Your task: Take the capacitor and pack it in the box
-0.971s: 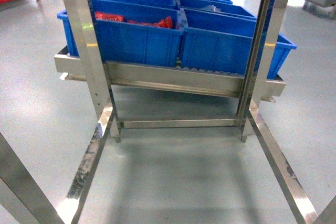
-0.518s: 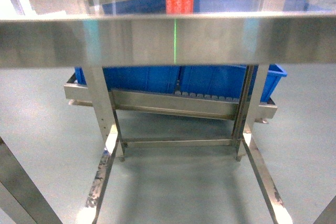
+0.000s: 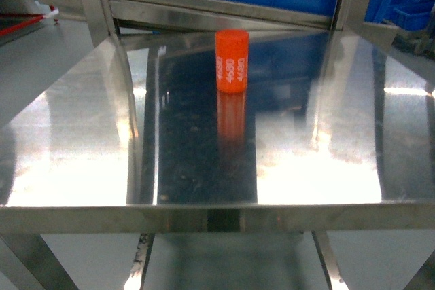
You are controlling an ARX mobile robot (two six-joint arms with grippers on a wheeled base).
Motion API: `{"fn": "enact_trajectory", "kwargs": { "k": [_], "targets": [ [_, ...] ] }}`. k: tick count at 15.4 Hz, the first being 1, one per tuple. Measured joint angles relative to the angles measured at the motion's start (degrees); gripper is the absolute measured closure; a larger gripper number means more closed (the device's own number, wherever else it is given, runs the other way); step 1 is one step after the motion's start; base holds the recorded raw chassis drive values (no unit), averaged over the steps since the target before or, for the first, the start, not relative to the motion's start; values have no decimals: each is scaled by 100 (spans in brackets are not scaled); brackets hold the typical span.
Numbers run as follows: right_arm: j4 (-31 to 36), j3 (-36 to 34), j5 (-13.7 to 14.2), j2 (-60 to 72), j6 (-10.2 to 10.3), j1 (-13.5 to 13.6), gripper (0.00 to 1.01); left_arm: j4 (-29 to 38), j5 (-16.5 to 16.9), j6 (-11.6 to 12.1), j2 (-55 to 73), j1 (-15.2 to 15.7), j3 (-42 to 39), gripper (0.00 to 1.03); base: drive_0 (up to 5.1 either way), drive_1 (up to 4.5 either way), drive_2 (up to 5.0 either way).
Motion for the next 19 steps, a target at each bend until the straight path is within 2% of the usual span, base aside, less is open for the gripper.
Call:
{"fn": "enact_trajectory", "kwargs": {
  "k": [19],
  "targets": [
    [-2,0,-2,0,-4,0,3,2,-2,-2,0,0,0,5,0,0,0]
  ]
}}
